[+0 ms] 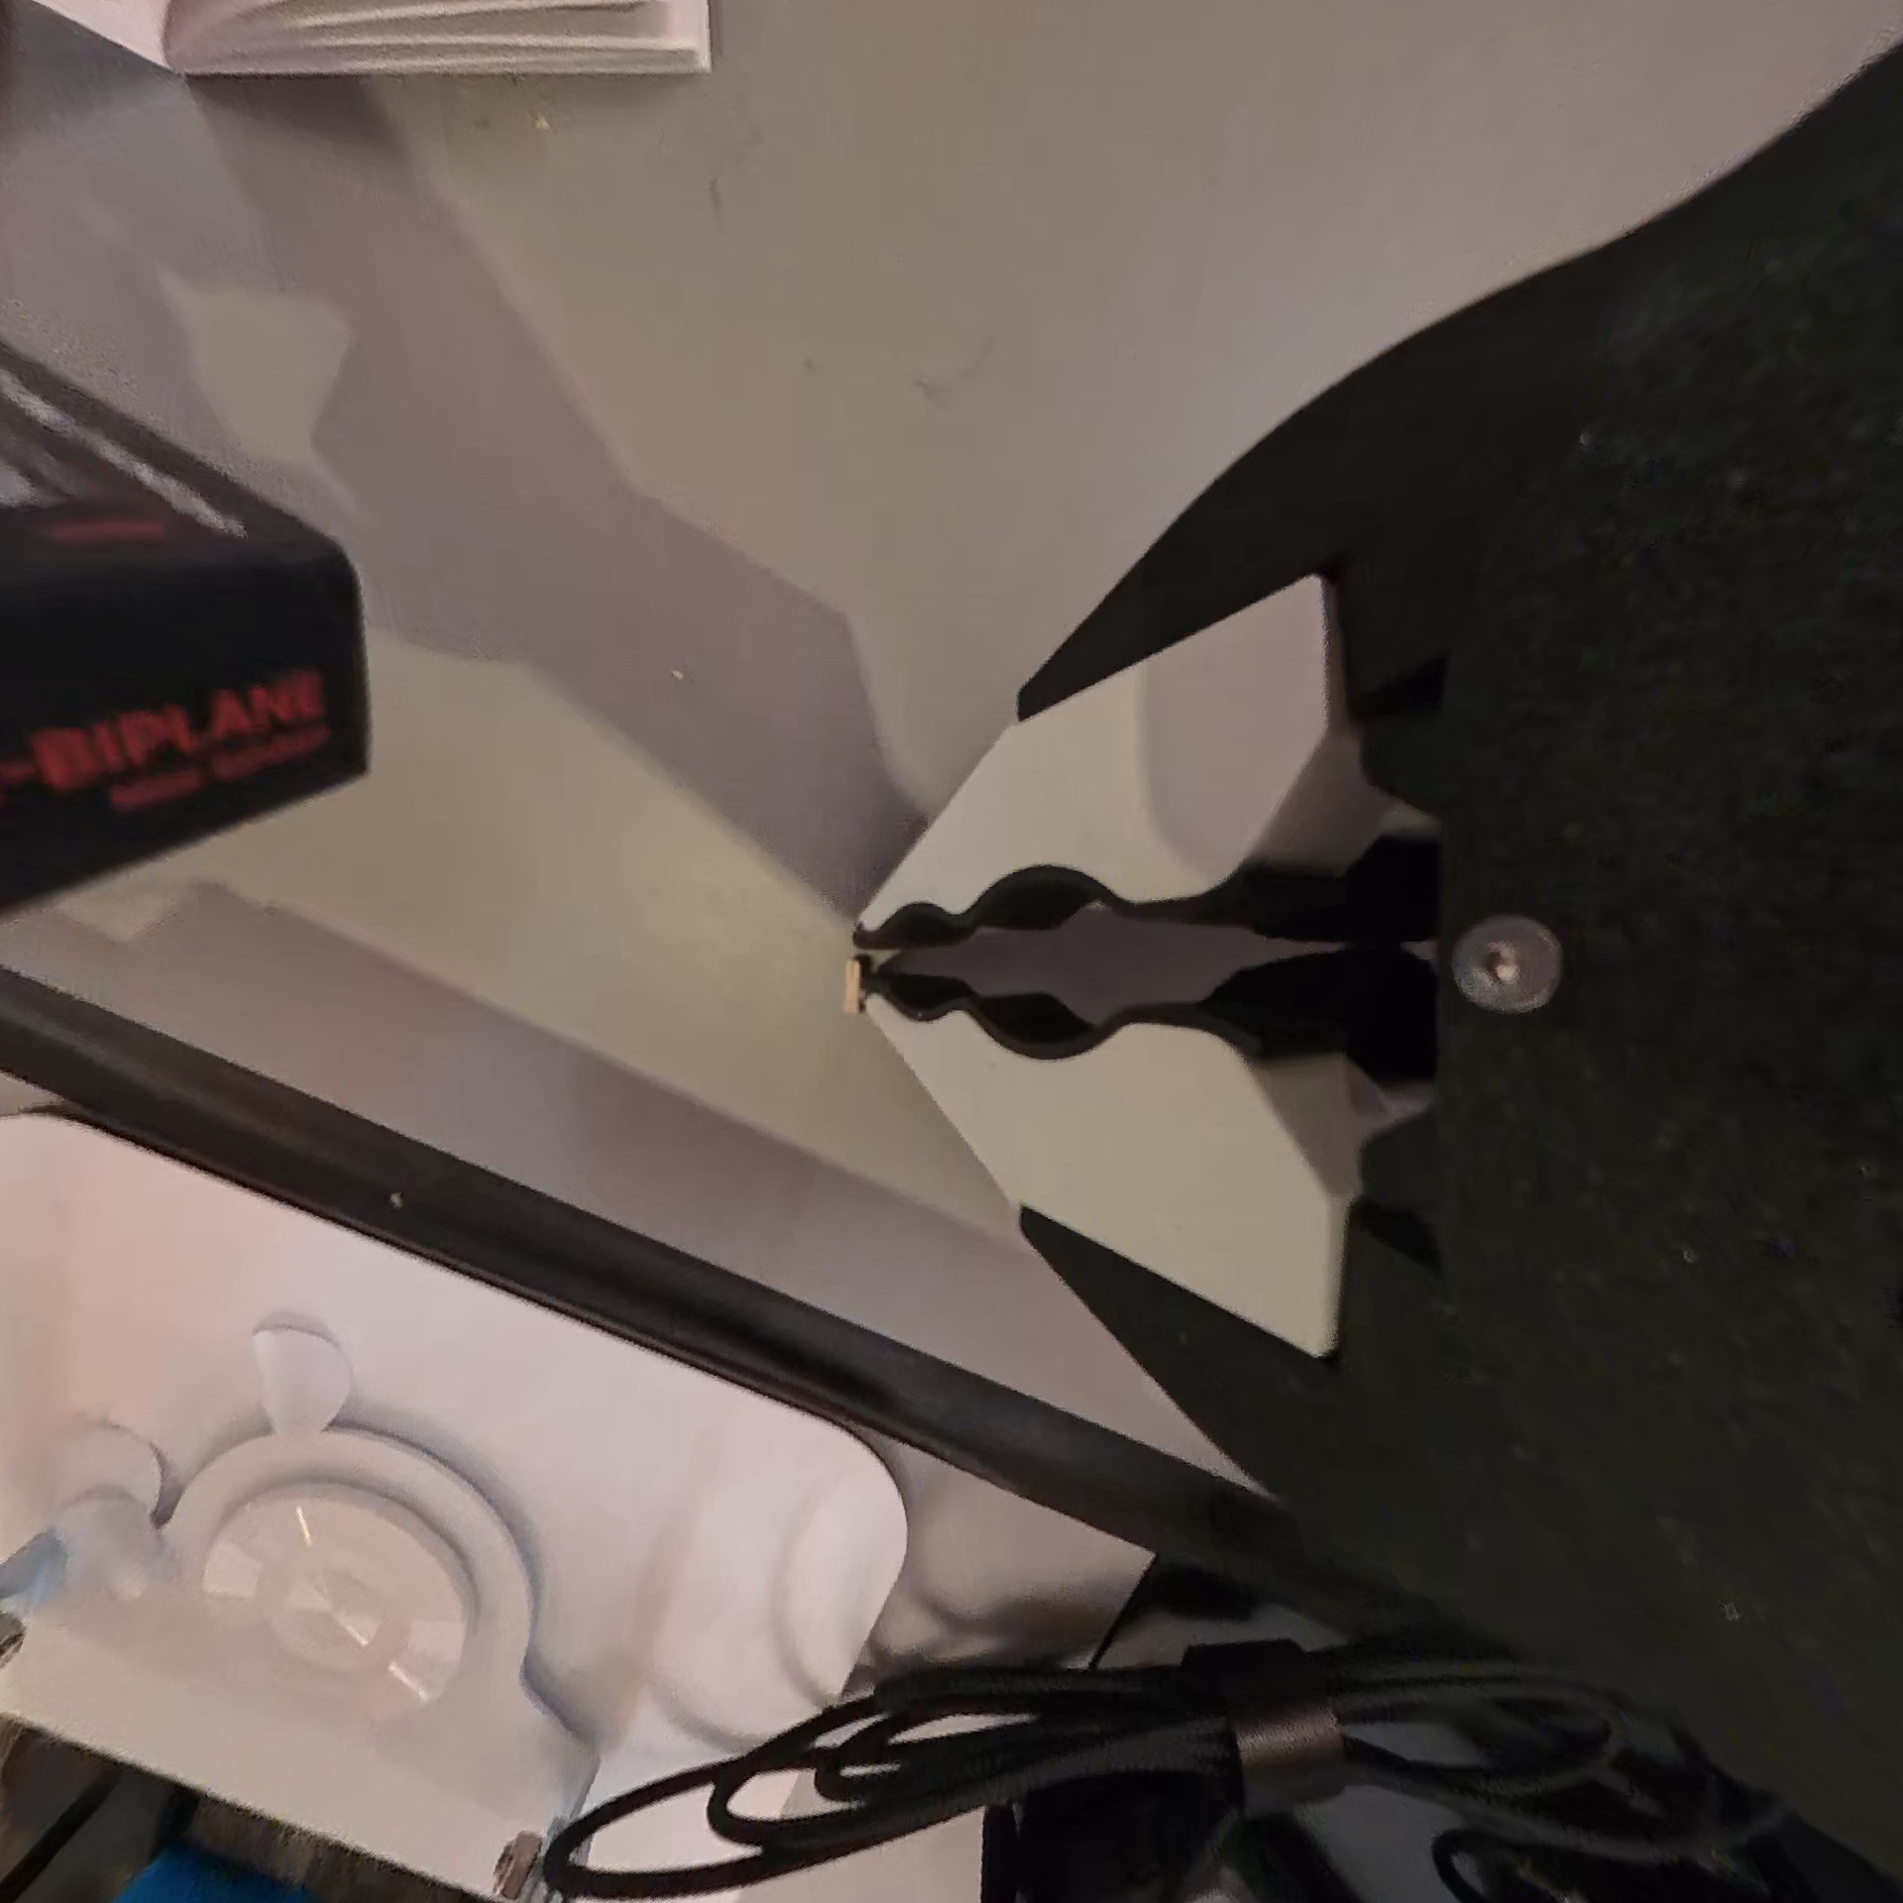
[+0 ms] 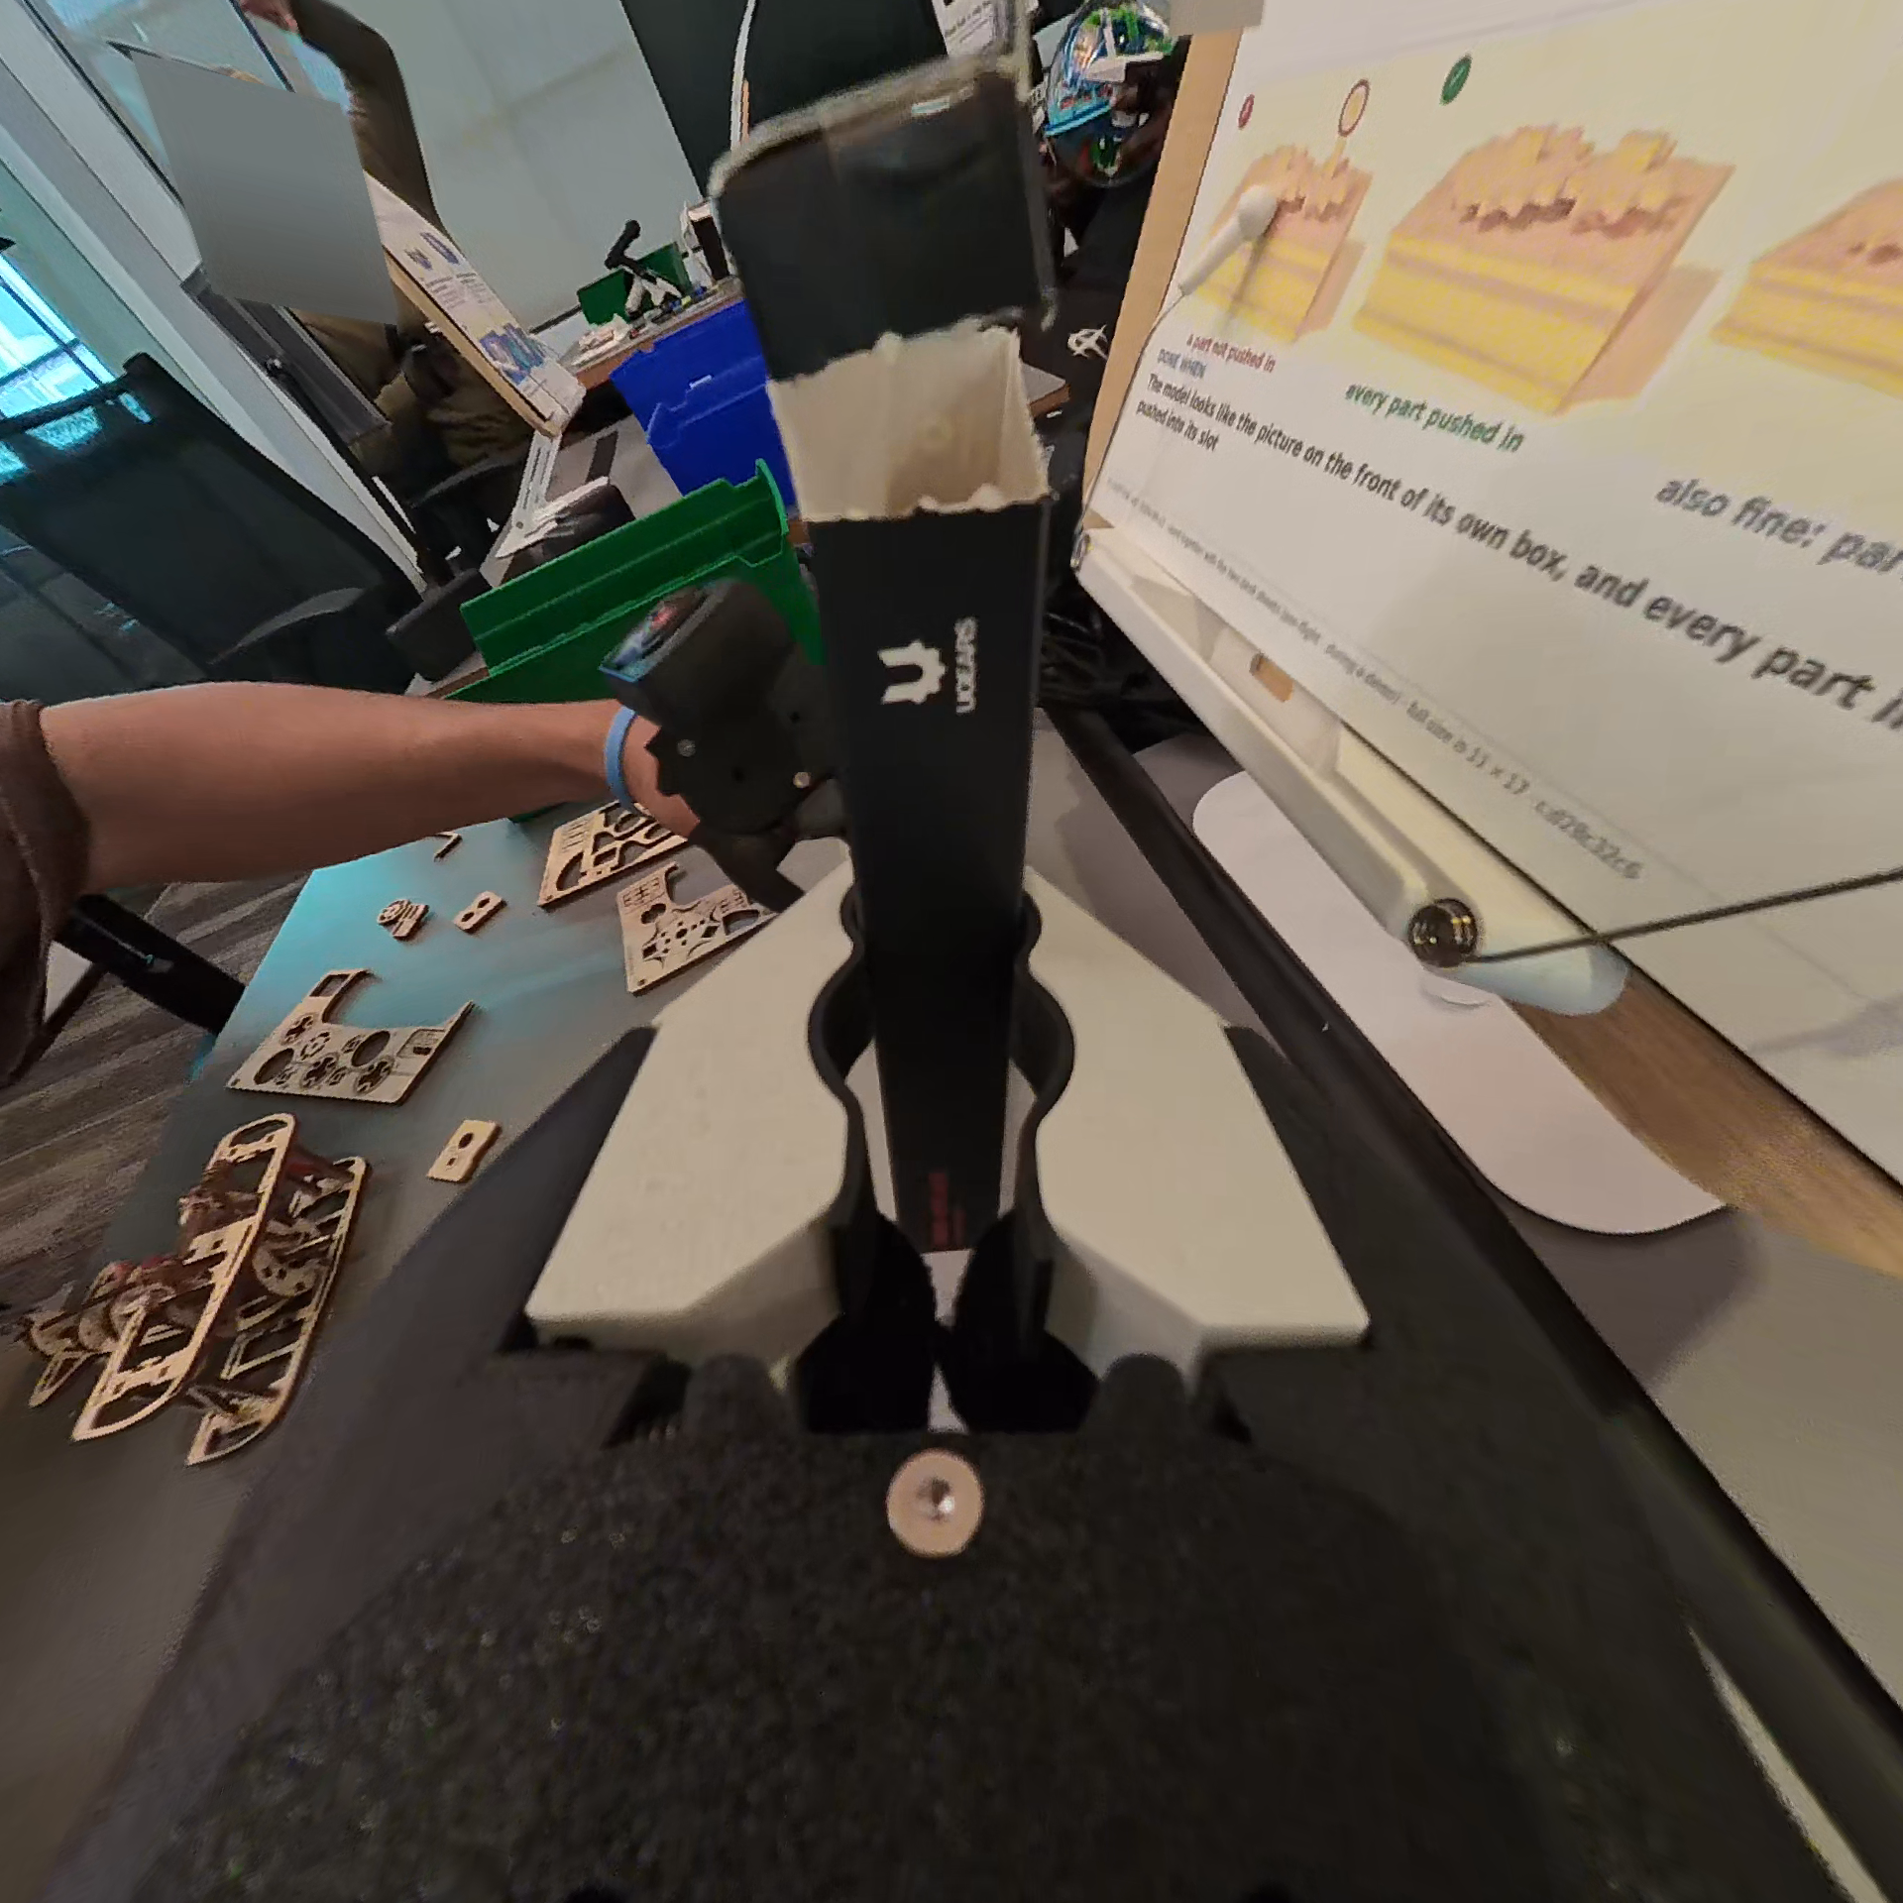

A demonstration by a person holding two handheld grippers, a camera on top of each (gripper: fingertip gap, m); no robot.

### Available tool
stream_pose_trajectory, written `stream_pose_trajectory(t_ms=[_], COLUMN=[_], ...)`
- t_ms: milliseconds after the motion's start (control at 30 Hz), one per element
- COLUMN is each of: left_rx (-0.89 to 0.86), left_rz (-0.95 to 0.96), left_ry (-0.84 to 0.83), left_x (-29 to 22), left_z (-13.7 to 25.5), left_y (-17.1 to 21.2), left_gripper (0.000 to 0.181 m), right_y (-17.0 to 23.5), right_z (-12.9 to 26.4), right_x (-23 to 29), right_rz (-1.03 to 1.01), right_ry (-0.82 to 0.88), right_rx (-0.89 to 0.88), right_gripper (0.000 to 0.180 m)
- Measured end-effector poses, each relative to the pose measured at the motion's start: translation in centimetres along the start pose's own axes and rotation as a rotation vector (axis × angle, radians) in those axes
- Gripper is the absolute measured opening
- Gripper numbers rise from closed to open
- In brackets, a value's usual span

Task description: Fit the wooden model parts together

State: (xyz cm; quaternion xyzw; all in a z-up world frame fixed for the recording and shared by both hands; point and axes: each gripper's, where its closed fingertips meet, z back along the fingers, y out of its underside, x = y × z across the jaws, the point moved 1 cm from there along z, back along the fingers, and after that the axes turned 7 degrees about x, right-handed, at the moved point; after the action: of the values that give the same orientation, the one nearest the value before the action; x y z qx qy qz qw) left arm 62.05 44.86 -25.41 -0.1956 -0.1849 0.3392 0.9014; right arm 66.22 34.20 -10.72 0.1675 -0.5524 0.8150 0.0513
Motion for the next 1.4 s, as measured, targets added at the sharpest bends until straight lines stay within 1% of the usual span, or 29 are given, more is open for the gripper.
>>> stream_pose_trajectory(t_ms=[167,200,267,367,467,500,533,567,733,867,1033,1200,1300,1333,1400], left_rx=[-0.052,-0.083,-0.112,-0.082,-0.059,-0.048,-0.038,-0.028,-0.008,-0.033,-0.091,-0.105,-0.084,-0.078,-0.082], left_rz=[0.052,0.073,0.106,0.085,0.071,0.067,0.069,0.068,0.084,0.115,0.147,0.158,0.189,0.213,0.241], left_ry=[0.035,0.027,0.015,0.045,0.099,0.133,0.148,0.134,0.174,0.209,0.171,0.119,0.061,0.05,0.034], left_x=[-1.1,-0.9,0.0,0.7,0.8,0.4,0.3,0.4,-0.8,-3.3,-5.1,-4.8,-3.4,-3.1,-2.8], left_z=[0.9,1.3,1.6,0.5,-0.5,-0.6,-0.6,-0.5,0.6,2.4,4.9,6.0,4.9,4.4,3.3], left_y=[0.5,0.2,-0.3,-0.7,-0.8,-0.8,-0.7,-0.6,0.9,2.7,3.5,3.5,3.4,3.2,2.5], left_gripper=[0.0,0.006,0.031,0.034,0.029,0.02,0.004,0.0,0.0,0.0,0.0,0.019,0.031,0.033,0.039], right_y=[0.9,1.1,1.5,1.6,1.7,1.9,2.2,2.4,2.7,3.0,3.2,3.7,3.8,3.8,3.8], right_z=[-3.0,-3.5,-4.1,-3.9,-3.5,-3.5,-3.6,-3.7,-4.6,-6.4,-8.1,-7.9,-7.4,-7.2,-6.7], right_x=[-1.3,-1.9,-2.6,-2.9,-2.8,-2.7,-2.7,-2.6,-2.6,-2.5,-3.6,-4.8,-5.4,-5.5,-5.7], right_rz=[0.041,0.047,0.019,-0.036,-0.014,-0.004,0.008,0.021,0.032,0.048,0.056,0.043,0.025,0.028,0.048], right_ry=[0.012,0.02,0.016,-0.005,0.004,0.009,0.016,0.023,0.014,-0.03,-0.032,0.006,0.049,0.068,0.125], right_rx=[0.029,0.037,0.057,0.059,0.062,0.076,0.092,0.105,0.123,0.135,0.118,0.152,0.171,0.176,0.182], right_gripper=[0.019,0.019,0.019,0.019,0.019,0.019,0.019,0.019,0.019,0.02,0.022,0.029,0.041,0.042,0.052])
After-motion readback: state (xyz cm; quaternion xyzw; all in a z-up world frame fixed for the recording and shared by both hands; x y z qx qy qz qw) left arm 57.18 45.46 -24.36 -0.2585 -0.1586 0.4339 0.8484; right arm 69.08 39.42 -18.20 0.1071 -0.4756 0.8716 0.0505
